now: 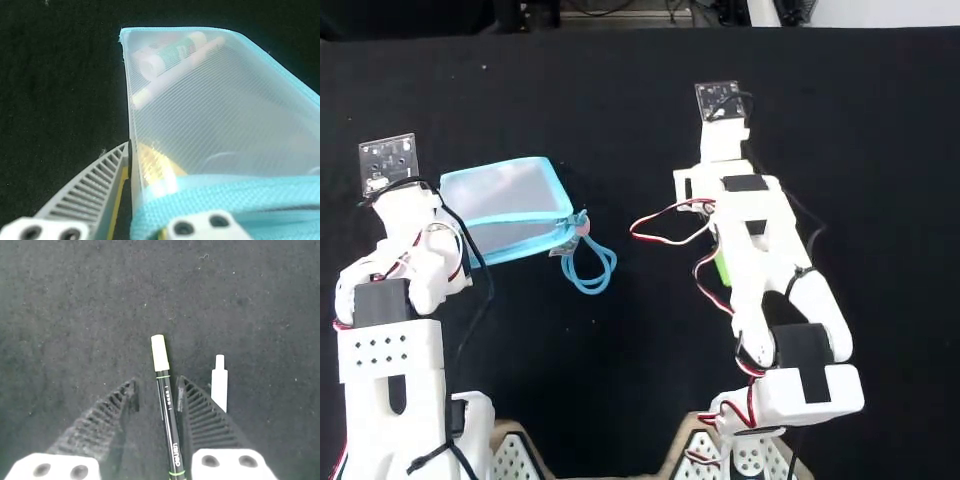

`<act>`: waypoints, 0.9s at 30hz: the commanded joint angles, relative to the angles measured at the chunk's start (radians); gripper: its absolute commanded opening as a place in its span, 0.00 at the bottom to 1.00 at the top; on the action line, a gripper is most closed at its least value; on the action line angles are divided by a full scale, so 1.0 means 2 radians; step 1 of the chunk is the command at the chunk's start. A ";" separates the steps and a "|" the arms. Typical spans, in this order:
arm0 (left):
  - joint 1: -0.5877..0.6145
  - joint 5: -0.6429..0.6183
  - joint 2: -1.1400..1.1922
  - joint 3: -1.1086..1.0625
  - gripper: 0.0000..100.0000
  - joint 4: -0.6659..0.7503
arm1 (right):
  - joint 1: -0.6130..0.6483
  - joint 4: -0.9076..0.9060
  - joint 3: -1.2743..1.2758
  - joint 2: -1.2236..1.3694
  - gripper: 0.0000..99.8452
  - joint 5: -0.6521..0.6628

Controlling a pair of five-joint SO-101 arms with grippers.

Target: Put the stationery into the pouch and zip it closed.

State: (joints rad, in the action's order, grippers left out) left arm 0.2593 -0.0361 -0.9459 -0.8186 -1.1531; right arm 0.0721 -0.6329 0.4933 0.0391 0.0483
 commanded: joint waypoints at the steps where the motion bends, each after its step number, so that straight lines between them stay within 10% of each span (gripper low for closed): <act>1: 0.001 -0.003 0.000 -0.001 0.04 0.000 | -0.007 0.010 -0.042 0.015 0.13 0.002; 27: 0.002 -0.003 0.000 -0.001 0.04 -0.001 | -0.008 -0.037 -0.127 0.106 0.13 0.006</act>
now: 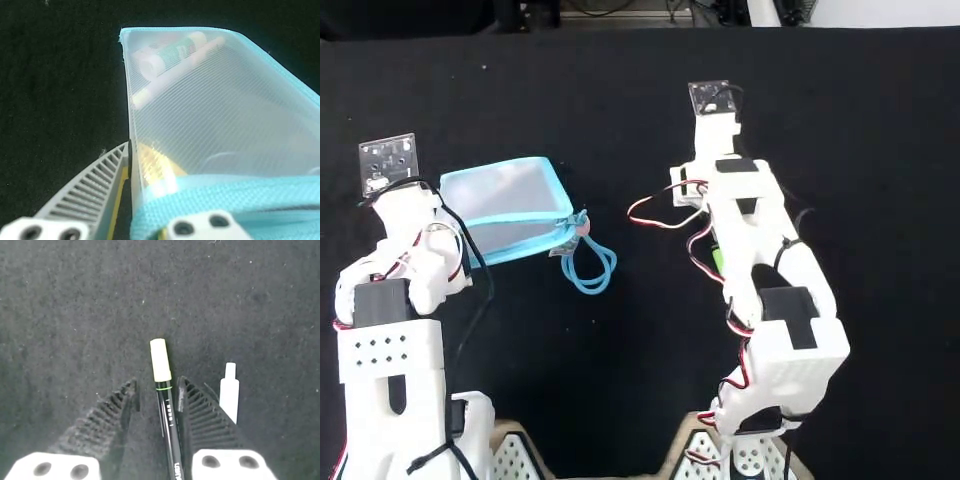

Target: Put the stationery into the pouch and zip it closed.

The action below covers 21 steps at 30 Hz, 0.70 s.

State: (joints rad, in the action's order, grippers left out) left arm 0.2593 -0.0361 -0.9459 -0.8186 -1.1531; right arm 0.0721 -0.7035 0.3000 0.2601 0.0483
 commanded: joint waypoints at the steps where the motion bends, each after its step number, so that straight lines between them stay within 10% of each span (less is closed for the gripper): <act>1: 0.002 -0.003 0.000 -0.001 0.04 -0.001 | -0.008 -0.001 -0.030 -0.004 0.13 0.006; 21: 0.001 -0.003 0.000 -0.001 0.04 -0.001 | -0.029 -0.002 -0.042 -0.003 0.13 0.006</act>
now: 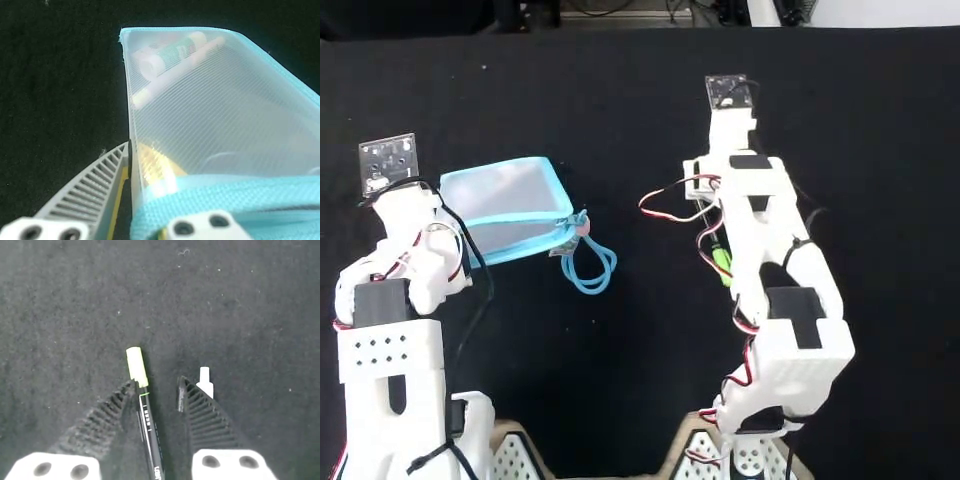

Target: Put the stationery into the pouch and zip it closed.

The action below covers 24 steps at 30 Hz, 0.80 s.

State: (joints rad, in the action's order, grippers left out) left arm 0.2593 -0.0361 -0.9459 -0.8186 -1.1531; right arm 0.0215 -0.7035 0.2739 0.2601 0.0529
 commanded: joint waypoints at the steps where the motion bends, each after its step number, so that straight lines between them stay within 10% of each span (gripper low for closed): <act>1: 0.001 -0.003 0.000 -0.001 0.04 -0.001 | -0.003 0.000 -0.029 -0.003 0.13 0.004; 24: 0.003 -0.003 0.000 -0.001 0.04 -0.001 | 0.002 -0.092 -0.171 0.121 0.11 0.004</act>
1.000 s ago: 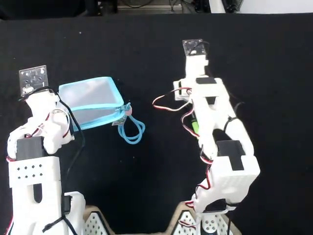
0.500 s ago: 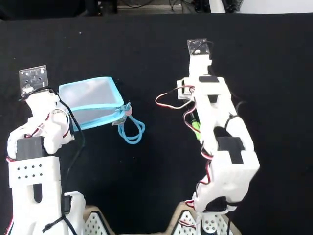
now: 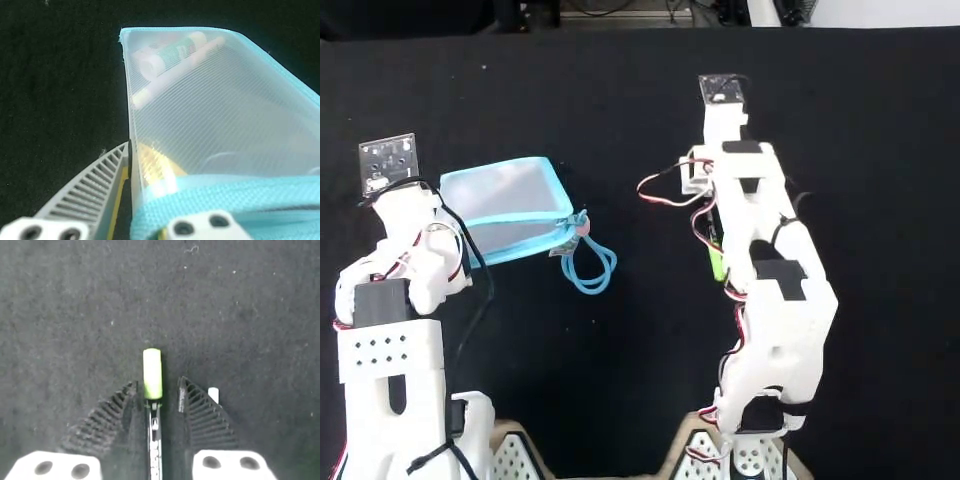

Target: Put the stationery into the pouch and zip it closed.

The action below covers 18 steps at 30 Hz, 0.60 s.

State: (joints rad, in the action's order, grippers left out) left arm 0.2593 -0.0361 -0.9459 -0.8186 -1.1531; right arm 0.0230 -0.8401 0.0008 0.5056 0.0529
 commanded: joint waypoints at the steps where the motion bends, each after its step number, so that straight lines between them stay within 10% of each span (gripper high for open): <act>1: 0.003 -0.003 0.000 -0.001 0.04 -0.001 | 0.001 -0.030 -0.038 -0.002 0.07 0.005; 18: 0.003 -0.003 0.000 -0.001 0.04 -0.001 | 0.071 -0.167 -0.058 -0.005 0.01 0.000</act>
State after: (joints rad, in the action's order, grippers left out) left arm 0.2593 -0.0361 -0.9459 -0.8186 -1.1531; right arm 0.1304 -1.1270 -0.0652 0.5040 0.0545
